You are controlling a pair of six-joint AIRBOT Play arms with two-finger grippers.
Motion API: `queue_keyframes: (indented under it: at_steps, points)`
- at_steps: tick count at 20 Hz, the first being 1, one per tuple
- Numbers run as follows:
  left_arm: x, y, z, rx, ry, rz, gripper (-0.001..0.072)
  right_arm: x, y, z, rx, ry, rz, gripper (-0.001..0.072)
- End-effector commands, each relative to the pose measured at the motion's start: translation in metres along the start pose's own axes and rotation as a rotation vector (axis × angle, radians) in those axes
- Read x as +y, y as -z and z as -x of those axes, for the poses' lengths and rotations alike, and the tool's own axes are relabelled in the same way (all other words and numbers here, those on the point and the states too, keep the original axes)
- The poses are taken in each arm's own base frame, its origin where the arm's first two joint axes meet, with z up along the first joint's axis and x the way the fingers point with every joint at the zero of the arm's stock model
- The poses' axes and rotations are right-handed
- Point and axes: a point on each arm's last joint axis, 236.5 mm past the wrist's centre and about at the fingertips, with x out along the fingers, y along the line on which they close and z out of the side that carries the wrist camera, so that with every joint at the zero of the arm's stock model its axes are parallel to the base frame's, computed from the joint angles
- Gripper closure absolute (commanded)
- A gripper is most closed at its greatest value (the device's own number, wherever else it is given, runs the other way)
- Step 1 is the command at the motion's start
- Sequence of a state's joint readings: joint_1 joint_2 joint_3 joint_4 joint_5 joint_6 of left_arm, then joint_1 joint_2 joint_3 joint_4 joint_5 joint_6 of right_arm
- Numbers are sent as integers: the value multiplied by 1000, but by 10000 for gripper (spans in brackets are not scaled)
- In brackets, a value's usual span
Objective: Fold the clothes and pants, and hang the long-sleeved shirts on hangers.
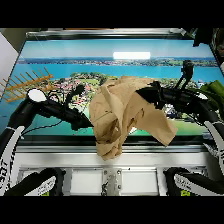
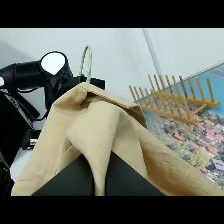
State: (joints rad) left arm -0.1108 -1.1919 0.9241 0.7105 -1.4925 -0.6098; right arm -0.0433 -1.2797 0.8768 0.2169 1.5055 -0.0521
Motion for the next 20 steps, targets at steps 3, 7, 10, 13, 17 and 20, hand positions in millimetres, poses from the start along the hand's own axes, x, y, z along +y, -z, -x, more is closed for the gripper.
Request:
queue_keyframes:
  at_steps: [3,7,10,13,17,20]
  points:
    - [1,1,0,6,-6,6,696,3,27,1,119,-6,-35,703]
    - [12,17,1,74,-52,0,696,6,64,9,286,0,-66,703]
    - [16,22,2,93,-69,-3,696,6,79,14,356,1,-69,701]
    - [19,26,2,110,-82,-4,696,6,81,15,363,1,-67,684]
    - [19,25,2,108,-82,-14,696,4,81,15,362,9,-67,322]
    - [20,25,2,107,-84,-46,697,-2,76,22,351,35,-67,323]
